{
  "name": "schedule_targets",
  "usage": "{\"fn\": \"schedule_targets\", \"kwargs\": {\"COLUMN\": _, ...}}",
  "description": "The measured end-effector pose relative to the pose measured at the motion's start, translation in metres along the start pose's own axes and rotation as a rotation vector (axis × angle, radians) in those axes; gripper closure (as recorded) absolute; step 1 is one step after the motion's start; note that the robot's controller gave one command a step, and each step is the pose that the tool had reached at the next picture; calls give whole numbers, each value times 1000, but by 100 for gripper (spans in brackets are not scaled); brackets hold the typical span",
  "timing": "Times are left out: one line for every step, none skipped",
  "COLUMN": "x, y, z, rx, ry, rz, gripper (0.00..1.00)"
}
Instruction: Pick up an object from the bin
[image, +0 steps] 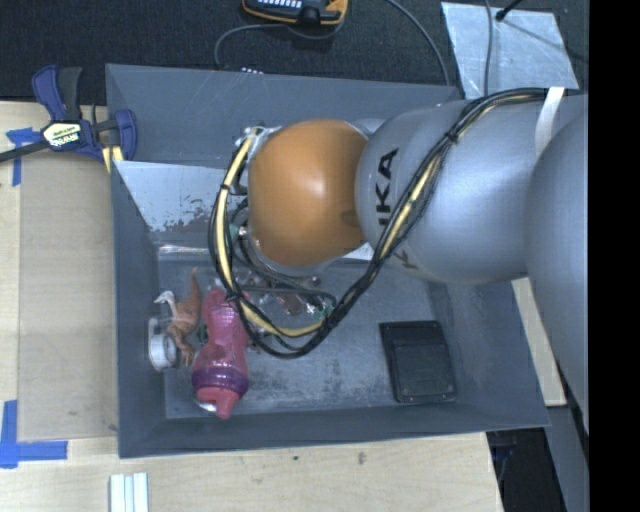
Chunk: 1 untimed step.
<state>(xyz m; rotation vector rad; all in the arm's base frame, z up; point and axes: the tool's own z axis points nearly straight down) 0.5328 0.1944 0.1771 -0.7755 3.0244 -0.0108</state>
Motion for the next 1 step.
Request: {"fn": "schedule_targets", "kwargs": {"x": -9, "y": -3, "z": -31, "rx": 1, "ry": -8, "rz": 18, "gripper": 100}}
